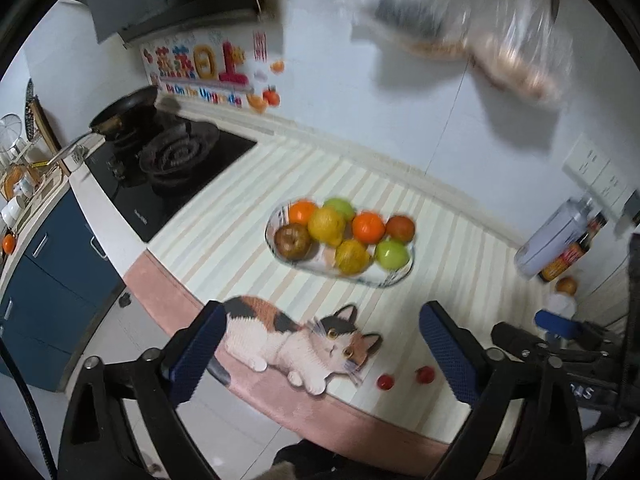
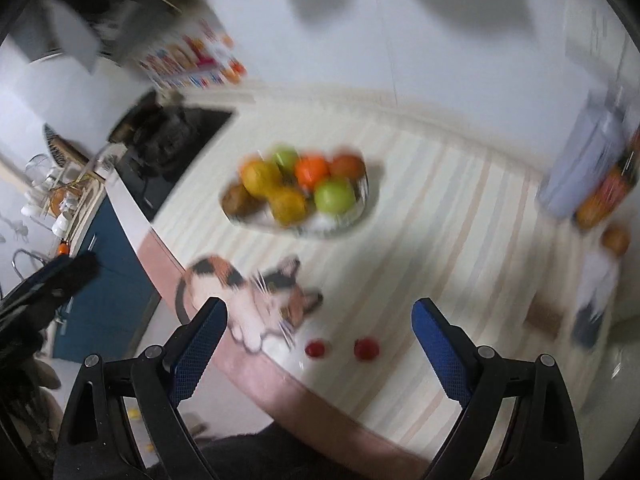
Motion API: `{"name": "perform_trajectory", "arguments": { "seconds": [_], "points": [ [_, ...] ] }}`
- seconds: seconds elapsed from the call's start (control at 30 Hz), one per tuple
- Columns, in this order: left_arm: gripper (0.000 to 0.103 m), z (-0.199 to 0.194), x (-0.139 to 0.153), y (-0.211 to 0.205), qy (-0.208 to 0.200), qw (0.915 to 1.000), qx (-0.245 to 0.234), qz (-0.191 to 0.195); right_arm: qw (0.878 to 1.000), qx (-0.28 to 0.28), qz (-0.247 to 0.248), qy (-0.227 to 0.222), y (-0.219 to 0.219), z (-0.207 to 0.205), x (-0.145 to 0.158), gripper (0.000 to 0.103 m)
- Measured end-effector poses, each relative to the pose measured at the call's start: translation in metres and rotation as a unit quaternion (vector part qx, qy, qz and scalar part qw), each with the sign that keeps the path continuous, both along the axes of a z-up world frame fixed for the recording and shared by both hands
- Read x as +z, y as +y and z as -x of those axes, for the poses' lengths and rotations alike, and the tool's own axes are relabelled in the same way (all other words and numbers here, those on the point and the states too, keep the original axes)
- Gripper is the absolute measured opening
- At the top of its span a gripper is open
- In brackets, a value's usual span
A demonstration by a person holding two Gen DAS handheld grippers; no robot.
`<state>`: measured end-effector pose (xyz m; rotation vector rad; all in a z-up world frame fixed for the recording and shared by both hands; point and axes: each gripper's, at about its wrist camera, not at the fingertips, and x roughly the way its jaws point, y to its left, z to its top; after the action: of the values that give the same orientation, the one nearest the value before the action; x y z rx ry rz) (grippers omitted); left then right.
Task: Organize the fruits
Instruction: 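Grasp a cherry tomato with the right tool while the left tool grasps the other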
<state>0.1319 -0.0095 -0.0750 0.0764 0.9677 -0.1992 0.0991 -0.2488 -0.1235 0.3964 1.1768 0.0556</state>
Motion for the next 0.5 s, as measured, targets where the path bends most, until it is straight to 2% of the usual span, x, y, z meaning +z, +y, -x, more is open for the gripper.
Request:
{"name": "perform_trajectory", "arguments": {
  "seconds": [0.07, 0.1, 0.23, 0.37, 0.5],
  "points": [
    [0.102, -0.008, -0.025, -0.006, 0.026, 0.9994, 0.001, -0.024, 0.999, -0.008, -0.017, 0.048, -0.008, -0.006, -0.046, 0.091],
    [0.102, -0.011, -0.037, -0.009, 0.036, 0.9989, -0.001, -0.03, 0.997, -0.009, -0.027, 0.065, -0.011, -0.007, -0.067, 0.082],
    [0.102, -0.019, -0.093, -0.019, 0.092, 0.9938, -0.004, -0.062, 0.992, -0.011, -0.041, 0.116, -0.009, -0.005, -0.131, 0.065],
    [0.102, -0.021, -0.138, -0.027, 0.145, 0.9863, -0.015, -0.077, 0.989, 0.001, -0.032, 0.143, 0.002, -0.005, -0.168, 0.052],
    [0.102, -0.021, -0.168, -0.034, 0.184, 0.9802, -0.025, -0.068, 0.987, 0.013, -0.019, 0.16, 0.009, -0.004, -0.197, 0.037]
  ]
}}
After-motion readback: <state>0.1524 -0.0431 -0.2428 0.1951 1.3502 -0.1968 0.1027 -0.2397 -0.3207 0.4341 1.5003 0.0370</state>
